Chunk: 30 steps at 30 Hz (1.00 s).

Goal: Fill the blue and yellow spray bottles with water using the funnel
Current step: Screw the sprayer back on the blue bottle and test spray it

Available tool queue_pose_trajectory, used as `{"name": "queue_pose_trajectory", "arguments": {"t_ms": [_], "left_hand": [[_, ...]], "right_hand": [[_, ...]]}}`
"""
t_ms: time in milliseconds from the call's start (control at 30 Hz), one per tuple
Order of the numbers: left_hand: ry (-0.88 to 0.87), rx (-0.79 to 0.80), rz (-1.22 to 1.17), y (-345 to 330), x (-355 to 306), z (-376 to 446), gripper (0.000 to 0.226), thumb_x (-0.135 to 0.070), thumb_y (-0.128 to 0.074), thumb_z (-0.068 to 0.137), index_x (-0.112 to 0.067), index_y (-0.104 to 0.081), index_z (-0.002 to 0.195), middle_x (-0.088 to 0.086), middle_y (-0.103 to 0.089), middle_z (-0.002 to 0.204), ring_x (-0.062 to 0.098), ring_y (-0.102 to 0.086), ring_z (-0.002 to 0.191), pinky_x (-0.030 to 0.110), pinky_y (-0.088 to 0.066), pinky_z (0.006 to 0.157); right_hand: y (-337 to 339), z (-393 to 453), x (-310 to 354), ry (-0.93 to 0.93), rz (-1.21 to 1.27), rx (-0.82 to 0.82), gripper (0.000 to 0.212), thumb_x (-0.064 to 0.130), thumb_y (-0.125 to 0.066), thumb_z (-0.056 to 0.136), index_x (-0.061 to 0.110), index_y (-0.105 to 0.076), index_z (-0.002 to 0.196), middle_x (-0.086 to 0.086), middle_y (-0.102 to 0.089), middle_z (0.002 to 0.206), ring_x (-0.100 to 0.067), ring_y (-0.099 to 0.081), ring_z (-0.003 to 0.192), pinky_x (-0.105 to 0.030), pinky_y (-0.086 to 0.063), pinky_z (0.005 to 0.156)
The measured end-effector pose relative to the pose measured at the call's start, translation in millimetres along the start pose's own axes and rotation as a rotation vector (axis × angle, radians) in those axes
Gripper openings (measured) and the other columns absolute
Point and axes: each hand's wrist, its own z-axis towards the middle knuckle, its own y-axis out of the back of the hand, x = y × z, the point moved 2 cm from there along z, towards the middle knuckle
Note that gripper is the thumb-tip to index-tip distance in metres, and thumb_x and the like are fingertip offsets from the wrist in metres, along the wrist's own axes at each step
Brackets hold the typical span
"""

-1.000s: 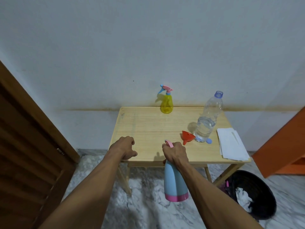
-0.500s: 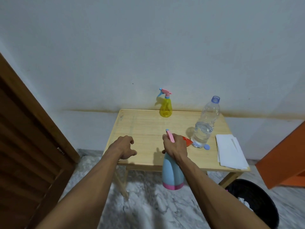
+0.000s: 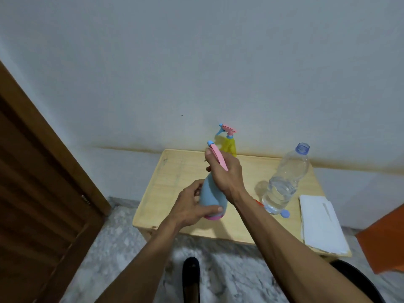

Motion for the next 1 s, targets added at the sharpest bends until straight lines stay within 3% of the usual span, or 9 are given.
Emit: {"name": "queue_pose_trajectory", "arguments": {"t_ms": [133,267,433,567,667,800,1000], "left_hand": [[-0.032,-0.121,-0.038,5.6,7.6,37.9,0.074,-0.038,-0.093,0.052,-0.034,-0.061,0.118,-0.013,-0.069,0.111,0.009,-0.065,0.105,0.038,-0.058,0.088],[0.009,-0.202,-0.059,13.2,15.0,84.6,0.072,-0.042,-0.091,0.052,-0.034,-0.061,0.117,-0.016,-0.069,0.106,0.001,-0.065,0.097,0.029,-0.058,0.083],[0.035,-0.263,-0.003,32.5,43.7,150.7,0.067,-0.049,-0.089,0.048,-0.034,-0.061,0.107,-0.015,-0.07,0.093,0.005,-0.067,0.084,0.036,-0.059,0.074],[-0.029,-0.293,0.099,40.6,64.5,201.2,0.073,-0.051,-0.082,0.047,-0.019,-0.062,0.108,-0.007,-0.069,0.088,0.021,-0.067,0.078,0.036,-0.058,0.067],[0.003,-0.245,0.142,44.6,75.4,234.5,0.074,-0.054,-0.08,0.051,-0.02,-0.058,0.114,-0.007,-0.069,0.096,0.022,-0.068,0.085,0.035,-0.056,0.072],[0.06,-0.197,0.06,51.9,93.7,269.1,0.072,-0.04,-0.086,0.058,-0.025,-0.06,0.123,-0.013,-0.069,0.107,0.011,-0.066,0.096,0.036,-0.056,0.083],[0.114,-0.229,0.047,55.9,110.3,308.7,0.073,-0.054,-0.075,0.058,-0.026,-0.064,0.123,-0.007,-0.071,0.113,0.014,-0.067,0.103,0.042,-0.056,0.084]], "right_hand": [[-14.2,38.6,-5.0,0.032,-0.051,0.042,0.045,0.045,-0.061,0.097,0.003,-0.065,0.082,-0.019,-0.063,0.082,-0.024,-0.056,0.077,-0.03,-0.042,0.066],[-29.8,84.0,-18.2,0.002,-0.028,0.072,0.015,0.036,-0.075,0.088,0.022,-0.074,0.093,0.003,-0.072,0.085,-0.01,-0.064,0.078,-0.015,-0.045,0.067],[-54.1,143.1,-44.5,0.044,-0.205,0.033,0.017,0.026,-0.081,0.081,0.022,-0.07,0.093,0.012,-0.07,0.086,-0.006,-0.063,0.082,-0.02,-0.048,0.072],[-75.5,186.9,-66.1,0.031,-0.343,0.048,0.016,0.026,-0.077,0.086,0.02,-0.069,0.099,0.011,-0.068,0.085,-0.006,-0.058,0.076,-0.021,-0.044,0.068],[-85.4,214.3,-83.3,0.015,-0.401,0.032,0.012,0.023,-0.074,0.087,0.02,-0.069,0.098,0.009,-0.065,0.079,-0.004,-0.053,0.067,-0.02,-0.038,0.063],[-93.9,242.0,-106.4,0.037,-0.422,0.061,0.009,0.02,-0.073,0.089,0.019,-0.068,0.097,0.007,-0.065,0.076,-0.009,-0.053,0.066,-0.025,-0.042,0.063],[-105.1,274.9,-135.4,0.008,-0.433,0.103,0.008,0.018,-0.073,0.088,0.018,-0.068,0.094,0.008,-0.064,0.074,-0.013,-0.055,0.066,-0.032,-0.044,0.063]]}}
